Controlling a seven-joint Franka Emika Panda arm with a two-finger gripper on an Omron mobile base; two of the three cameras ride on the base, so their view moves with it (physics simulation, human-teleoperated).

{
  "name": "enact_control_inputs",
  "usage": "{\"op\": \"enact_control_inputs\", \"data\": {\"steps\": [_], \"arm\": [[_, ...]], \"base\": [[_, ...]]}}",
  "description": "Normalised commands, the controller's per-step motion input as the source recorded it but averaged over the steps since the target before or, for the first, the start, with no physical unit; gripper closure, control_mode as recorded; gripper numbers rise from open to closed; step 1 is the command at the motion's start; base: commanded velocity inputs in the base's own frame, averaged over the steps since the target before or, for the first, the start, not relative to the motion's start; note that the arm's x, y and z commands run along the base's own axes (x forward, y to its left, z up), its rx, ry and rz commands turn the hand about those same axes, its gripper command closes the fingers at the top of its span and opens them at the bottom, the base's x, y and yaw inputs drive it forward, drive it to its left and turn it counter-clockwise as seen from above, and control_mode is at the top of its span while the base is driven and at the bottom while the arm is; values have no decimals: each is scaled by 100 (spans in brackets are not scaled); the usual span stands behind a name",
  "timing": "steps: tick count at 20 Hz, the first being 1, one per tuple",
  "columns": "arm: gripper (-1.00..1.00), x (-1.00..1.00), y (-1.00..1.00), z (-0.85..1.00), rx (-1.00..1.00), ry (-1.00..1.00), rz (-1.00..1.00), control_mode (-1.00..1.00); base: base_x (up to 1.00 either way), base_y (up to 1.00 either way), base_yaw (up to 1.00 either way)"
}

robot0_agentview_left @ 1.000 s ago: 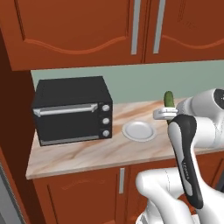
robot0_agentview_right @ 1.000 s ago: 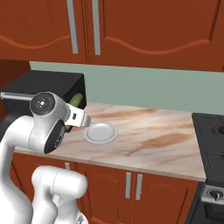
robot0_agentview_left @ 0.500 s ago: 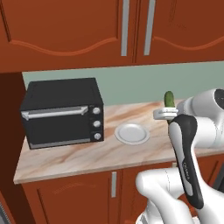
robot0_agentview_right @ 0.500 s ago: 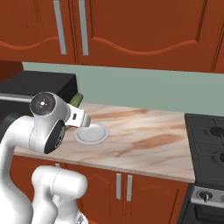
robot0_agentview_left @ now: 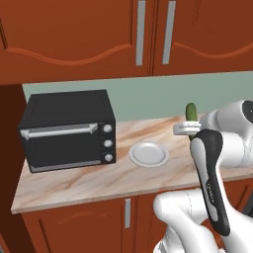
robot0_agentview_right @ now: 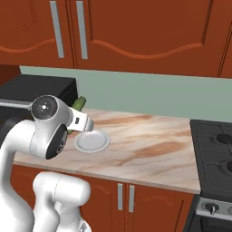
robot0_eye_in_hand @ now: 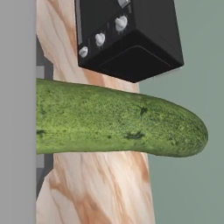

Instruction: Pick cucumber from the fridge and place it on the plate on the counter.

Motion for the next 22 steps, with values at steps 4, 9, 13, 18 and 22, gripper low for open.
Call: {"op": "enact_control_inputs", "data": {"steps": [4,9,13,18,22], "arm": [[100,10,-4,-6,0,0,0,-100],[100,35,-5,-31,0,0,1,-100],[100,20,0,-57,-2,2,5,-100],[100,37,1,-70,-8,6,7,-100],[100,52,3,-55,-6,8,5,-100]], "base": [[27,-12,0],[0,0,0],[0,0,0],[0,0,0],[0,0,0]]}}
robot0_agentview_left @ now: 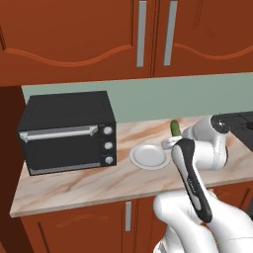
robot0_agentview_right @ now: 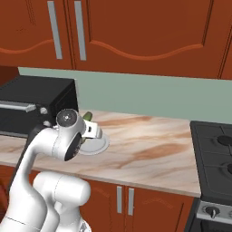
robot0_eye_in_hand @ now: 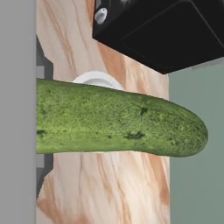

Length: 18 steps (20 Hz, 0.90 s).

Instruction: Pick cucumber from the fridge and place it on the plate on the counter.

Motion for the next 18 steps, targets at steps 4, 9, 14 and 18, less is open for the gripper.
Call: {"op": "enact_control_inputs", "data": {"steps": [4,9,14,18], "arm": [[100,56,0,-42,-1,3,2,-100],[100,50,0,-36,0,7,0,-100],[100,43,1,-26,-1,20,0,-100],[100,18,11,-32,-6,17,0,-100]], "base": [[0,0,0],[0,0,0],[0,0,0],[0,0,0]]}}
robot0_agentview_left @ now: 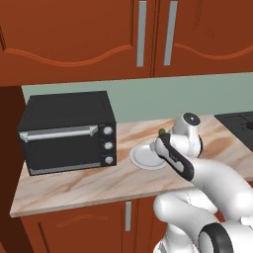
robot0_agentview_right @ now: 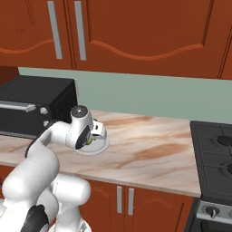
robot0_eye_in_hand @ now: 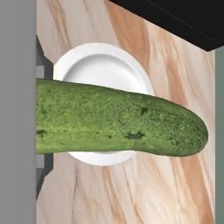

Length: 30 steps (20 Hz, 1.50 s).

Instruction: Pick cucumber from the fridge and place it on the plate on the counter.

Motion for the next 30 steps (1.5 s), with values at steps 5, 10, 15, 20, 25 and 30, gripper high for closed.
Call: {"op": "enact_control_inputs", "data": {"steps": [5,10,15,20,25,30], "arm": [[100,16,8,-50,-7,1,0,-100],[100,10,3,-50,-6,-2,0,-100],[100,18,0,-30,-1,0,0,-100],[100,21,0,-7,0,-1,0,-100],[100,9,3,-8,0,0,0,-100],[100,0,12,-13,-1,0,0,-100]], "base": [[0,0,0],[0,0,0],[0,0,0],[0,0,0],[0,0,0],[0,0,0]]}}
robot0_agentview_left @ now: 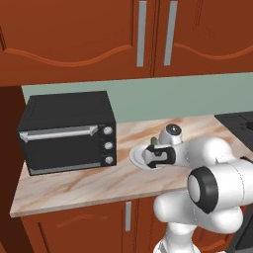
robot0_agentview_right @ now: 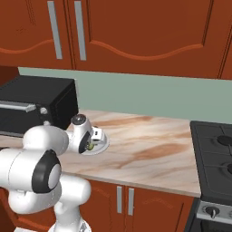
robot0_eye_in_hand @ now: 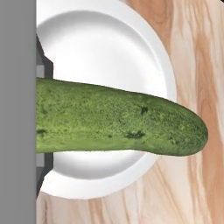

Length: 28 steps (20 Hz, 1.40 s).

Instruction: Pick cucumber from the fridge and place it on the plate on the counter.

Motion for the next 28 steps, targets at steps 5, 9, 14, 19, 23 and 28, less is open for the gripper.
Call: {"op": "enact_control_inputs", "data": {"steps": [5,9,14,19,23,28], "arm": [[-100,3,23,-9,-3,0,0,-100],[-100,6,22,-5,-2,0,0,-100],[-100,6,10,-2,0,-2,0,-100],[-100,3,0,0,0,-13,0,-100],[-100,-8,0,25,1,-27,0,-100],[-100,-48,0,55,2,-33,0,-100]], "base": [[0,0,0],[0,0,0],[0,0,0],[0,0,0],[0,0,0],[0,0,0]]}}
